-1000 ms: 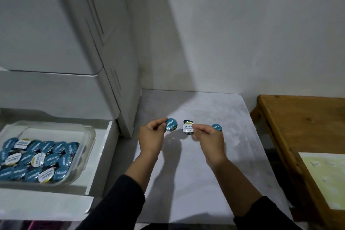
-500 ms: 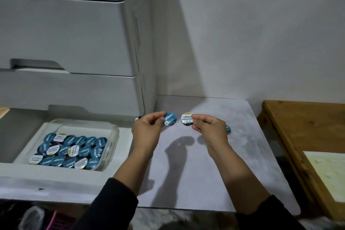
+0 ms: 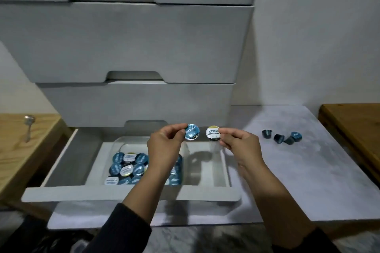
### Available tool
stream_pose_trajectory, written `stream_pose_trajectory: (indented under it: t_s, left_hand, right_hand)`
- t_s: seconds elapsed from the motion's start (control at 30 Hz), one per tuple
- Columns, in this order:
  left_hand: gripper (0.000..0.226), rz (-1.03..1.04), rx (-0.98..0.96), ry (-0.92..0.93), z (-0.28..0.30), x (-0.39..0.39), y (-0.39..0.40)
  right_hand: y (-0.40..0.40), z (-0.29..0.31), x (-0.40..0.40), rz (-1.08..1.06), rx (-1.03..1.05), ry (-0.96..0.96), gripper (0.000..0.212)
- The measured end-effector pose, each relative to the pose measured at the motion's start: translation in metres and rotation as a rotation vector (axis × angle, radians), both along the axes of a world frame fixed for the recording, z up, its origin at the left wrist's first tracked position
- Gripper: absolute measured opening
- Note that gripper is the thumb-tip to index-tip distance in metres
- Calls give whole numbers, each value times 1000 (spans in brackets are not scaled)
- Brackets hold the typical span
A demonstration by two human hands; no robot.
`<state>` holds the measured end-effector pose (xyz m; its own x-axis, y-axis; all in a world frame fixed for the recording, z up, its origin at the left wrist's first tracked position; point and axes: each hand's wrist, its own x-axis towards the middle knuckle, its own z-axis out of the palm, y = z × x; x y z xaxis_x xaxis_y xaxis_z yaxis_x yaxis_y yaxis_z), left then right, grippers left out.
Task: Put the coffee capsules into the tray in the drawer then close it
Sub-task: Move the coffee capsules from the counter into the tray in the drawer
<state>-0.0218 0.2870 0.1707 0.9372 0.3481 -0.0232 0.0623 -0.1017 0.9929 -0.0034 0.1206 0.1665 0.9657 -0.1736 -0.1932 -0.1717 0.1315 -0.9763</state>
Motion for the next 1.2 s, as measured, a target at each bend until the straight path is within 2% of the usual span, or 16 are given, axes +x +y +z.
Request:
stream_pose_trajectory:
  t_s: [0.23, 0.4, 0.63, 0.77, 0.93, 1.2]
  left_hand:
    - [14, 81, 29, 97, -24, -19, 111]
    - [15, 93, 59, 226, -49, -7, 157]
    - [17, 102, 122, 318, -70, 32, 171]
    - [15, 99, 136, 377, -75, 58, 174]
    - [16, 56, 192, 463, -88, 75, 176]
    - [21, -12, 349, 500, -97, 72, 173]
  right_hand:
    - [100, -15, -24, 47, -42, 96, 24]
    - [141, -29, -15, 70, -89, 174, 27]
    - [167, -56, 26, 160, -261, 257, 21]
    - [175, -74, 50, 216, -292, 311, 15]
    - [183, -87, 69, 236, -334, 353, 26]
    - [181, -99, 72, 271, -357, 419, 18]
